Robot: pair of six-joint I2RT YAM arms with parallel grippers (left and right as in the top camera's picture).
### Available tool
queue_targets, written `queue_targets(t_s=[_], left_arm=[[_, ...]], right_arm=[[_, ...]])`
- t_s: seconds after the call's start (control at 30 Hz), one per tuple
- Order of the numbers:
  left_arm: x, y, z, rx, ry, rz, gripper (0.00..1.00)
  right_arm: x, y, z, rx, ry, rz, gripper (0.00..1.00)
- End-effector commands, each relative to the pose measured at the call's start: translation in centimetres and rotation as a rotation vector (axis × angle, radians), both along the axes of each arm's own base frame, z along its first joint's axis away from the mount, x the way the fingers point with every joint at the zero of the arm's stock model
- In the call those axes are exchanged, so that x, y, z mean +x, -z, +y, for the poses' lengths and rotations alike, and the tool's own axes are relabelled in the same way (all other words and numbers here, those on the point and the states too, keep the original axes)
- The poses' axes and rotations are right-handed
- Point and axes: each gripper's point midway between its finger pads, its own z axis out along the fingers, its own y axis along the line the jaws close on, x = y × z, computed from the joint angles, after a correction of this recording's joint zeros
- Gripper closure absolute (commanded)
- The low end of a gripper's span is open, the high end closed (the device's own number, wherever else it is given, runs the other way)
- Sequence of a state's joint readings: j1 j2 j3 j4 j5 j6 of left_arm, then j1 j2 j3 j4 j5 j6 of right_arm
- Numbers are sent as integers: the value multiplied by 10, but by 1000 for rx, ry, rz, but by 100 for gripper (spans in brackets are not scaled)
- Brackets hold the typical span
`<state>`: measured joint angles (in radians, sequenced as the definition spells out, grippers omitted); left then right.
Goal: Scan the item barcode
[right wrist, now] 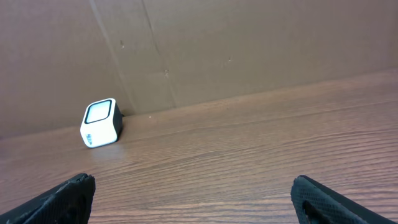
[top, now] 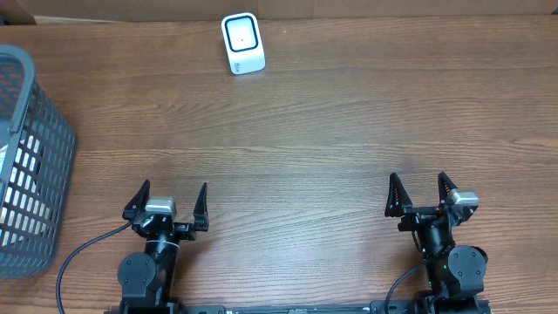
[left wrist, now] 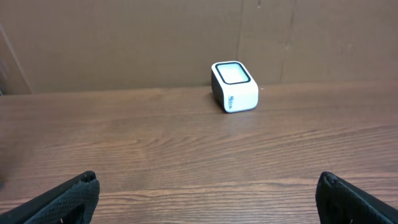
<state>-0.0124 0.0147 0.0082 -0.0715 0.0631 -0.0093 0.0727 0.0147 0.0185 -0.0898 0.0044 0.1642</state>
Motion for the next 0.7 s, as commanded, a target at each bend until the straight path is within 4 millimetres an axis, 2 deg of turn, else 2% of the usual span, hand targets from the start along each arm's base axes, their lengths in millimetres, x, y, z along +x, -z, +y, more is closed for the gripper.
queue_targets(t_s=[0.0, 0.3, 0.47, 0.67], left_arm=[[0, -1, 5, -53, -31, -3, 0], [-7, -25, 5, -127, -36, 34, 0], [-5, -59, 4, -123, -37, 79, 0], [15, -104, -8, -131, 29, 154, 0]], right_arm=[[0, 1, -1, 3, 6, -8, 0], [0, 1, -1, 3, 6, -7, 0], [0, 1, -1, 3, 6, -7, 0], [0, 1, -1, 3, 6, -7, 0]])
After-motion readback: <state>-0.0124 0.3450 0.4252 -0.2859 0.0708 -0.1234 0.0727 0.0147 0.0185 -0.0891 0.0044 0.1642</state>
